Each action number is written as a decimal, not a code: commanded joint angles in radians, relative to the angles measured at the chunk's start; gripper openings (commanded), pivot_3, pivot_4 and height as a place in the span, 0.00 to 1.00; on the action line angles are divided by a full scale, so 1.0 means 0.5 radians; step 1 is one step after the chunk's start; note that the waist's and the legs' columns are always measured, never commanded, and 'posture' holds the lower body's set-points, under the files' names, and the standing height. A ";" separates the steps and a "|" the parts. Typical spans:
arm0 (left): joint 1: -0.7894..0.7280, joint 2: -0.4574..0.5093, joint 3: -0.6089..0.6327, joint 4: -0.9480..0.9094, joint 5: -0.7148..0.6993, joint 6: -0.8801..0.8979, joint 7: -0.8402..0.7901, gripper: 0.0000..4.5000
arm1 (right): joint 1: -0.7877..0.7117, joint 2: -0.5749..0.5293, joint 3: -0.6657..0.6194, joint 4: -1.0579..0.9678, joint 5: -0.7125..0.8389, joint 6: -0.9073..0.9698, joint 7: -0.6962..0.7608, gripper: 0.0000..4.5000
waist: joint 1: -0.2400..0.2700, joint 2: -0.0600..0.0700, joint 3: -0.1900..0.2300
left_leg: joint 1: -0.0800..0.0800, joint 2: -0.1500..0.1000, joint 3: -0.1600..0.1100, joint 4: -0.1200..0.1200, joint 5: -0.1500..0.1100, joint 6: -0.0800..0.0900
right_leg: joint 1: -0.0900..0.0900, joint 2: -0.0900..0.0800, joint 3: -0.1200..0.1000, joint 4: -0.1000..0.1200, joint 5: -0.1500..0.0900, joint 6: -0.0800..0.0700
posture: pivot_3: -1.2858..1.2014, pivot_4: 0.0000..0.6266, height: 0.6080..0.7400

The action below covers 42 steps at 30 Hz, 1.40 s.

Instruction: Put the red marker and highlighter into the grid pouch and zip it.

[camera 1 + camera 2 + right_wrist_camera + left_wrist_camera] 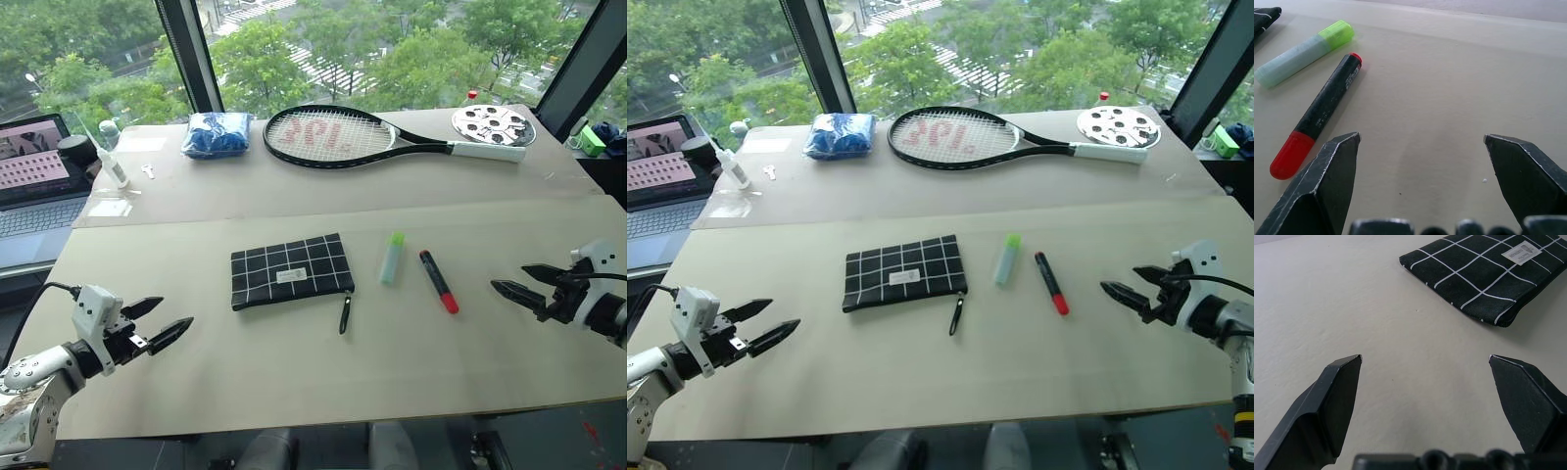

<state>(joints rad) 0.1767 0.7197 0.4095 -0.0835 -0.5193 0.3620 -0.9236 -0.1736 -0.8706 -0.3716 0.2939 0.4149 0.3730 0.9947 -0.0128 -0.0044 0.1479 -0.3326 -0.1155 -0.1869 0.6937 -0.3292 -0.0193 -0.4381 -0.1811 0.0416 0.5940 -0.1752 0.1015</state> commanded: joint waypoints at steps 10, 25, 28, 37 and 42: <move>-0.219 0.157 -0.280 0.226 0.370 -0.459 -0.184 1.00 | -0.226 0.073 0.002 -0.098 0.093 0.017 -0.043 0.76 | 0.000 0.000 0.000 | 0.003 0.011 0.010 -0.001 -0.001 -0.003 | -0.002 0.008 0.000 -0.002 0.005 -0.007 | 0.52 0.24 1.00; -0.674 0.261 -0.641 0.803 0.931 -1.388 -0.176 1.00 | -0.790 0.664 0.973 -0.548 -0.132 0.120 -0.091 0.01 | -0.005 -0.001 0.001 | 0.004 0.018 0.016 -0.001 -0.003 -0.005 | -0.009 0.011 -0.003 -0.001 0.013 -0.009 | 0.52 0.24 1.00; -0.729 0.247 -0.697 0.874 0.964 -1.487 -0.182 1.00 | -0.874 0.781 1.088 -0.469 -0.231 0.072 -0.137 0.01 | 0.002 -0.001 0.001 | -0.001 0.017 0.016 0.000 -0.003 -0.005 | -0.014 0.011 -0.003 0.000 0.015 -0.008 | 0.52 0.24 1.00; -0.908 0.129 -0.892 1.107 1.117 -1.778 -0.086 1.00 | -0.978 0.888 1.459 -0.088 -0.700 -0.089 -0.201 0.01 | 0.001 0.001 0.000 | -0.003 0.018 0.020 0.000 -0.001 -0.008 | -0.021 0.011 -0.008 0.000 0.022 -0.011 | 0.52 0.24 1.00; -0.959 0.033 -0.977 1.101 1.092 -1.849 -0.118 1.00 | -1.044 0.919 1.579 0.104 -0.918 -0.164 -0.269 0.01 | 0.001 0.001 -0.002 | 0.001 0.018 0.024 0.001 -0.001 -0.009 | -0.020 0.010 -0.008 0.000 0.023 -0.012 | 0.52 0.24 1.00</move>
<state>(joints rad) -0.3087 0.7599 -0.0211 0.4644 0.0080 -0.5441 -0.9565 -0.6969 -0.4134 0.3898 0.3012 0.0113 0.3044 0.8822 -0.0122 -0.0039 0.1468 -0.3313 -0.1063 -0.1751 0.6942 -0.3297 -0.0236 -0.4474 -0.1759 0.0374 0.5939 -0.1635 0.0954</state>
